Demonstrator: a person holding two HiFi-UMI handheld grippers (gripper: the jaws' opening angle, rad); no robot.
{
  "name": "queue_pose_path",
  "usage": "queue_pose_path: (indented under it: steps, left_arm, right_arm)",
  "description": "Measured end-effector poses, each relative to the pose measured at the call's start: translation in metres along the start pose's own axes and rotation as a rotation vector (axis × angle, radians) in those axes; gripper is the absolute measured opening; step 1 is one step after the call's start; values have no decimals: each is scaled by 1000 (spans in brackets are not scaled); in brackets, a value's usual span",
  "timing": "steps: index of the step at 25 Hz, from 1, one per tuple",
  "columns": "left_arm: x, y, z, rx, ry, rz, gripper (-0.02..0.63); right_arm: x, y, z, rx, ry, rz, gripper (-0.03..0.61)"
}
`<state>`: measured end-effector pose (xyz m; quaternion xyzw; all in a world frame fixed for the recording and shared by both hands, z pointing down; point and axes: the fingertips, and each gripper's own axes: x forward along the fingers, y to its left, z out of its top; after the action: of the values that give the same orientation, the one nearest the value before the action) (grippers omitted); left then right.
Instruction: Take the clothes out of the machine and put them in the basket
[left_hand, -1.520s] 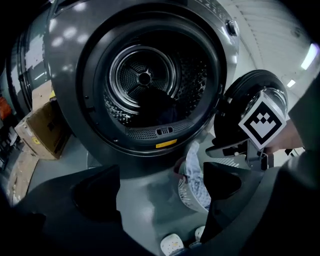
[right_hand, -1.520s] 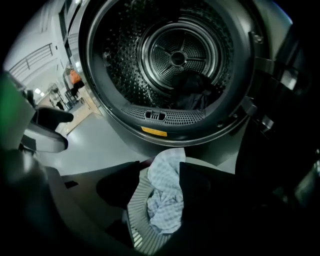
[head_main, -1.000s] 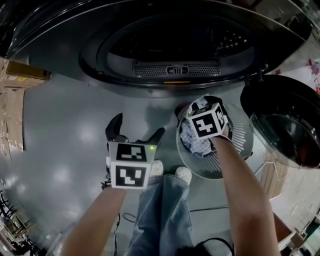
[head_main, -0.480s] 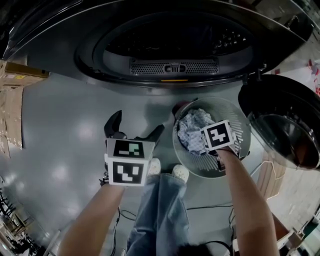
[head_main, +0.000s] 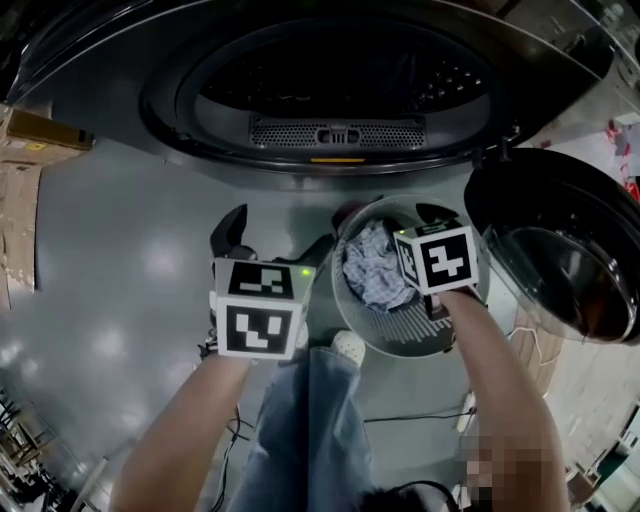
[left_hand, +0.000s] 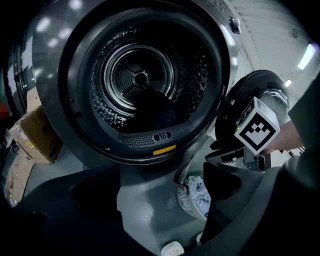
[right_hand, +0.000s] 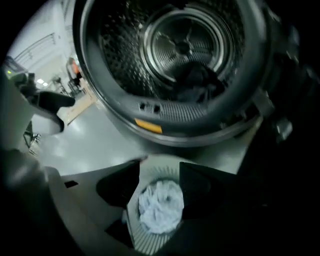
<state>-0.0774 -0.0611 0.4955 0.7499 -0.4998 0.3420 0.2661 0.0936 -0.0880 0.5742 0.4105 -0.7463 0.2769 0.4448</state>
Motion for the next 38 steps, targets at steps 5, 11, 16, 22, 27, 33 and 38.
queue_pose_path:
  steps: [5, 11, 16, 22, 27, 33, 38]
  left_arm:
    - [8, 10, 4, -18, -30, 8, 503]
    - [17, 23, 35, -35, -82, 9, 503]
    - [32, 34, 66, -32, -152, -8, 503]
    - [67, 48, 92, -92, -224, -23, 502]
    - [88, 57, 109, -102, -253, -12, 502]
    - [97, 73, 101, -88, -168, 54, 499]
    - [101, 79, 88, -132, -86, 86, 480]
  right_arm:
    - [0, 16, 48, -2, -142, -8, 242]
    - [-13, 8, 100, -26, -261, -62, 229]
    - [-9, -8, 147, -57, -342, -117, 232]
    - [20, -22, 184, -52, -386, -146, 236]
    - [52, -34, 199, -51, -290, -153, 238]
    - [84, -38, 207, -88, -110, -118, 238]
    - [119, -39, 219, -247, -2, -129, 238]
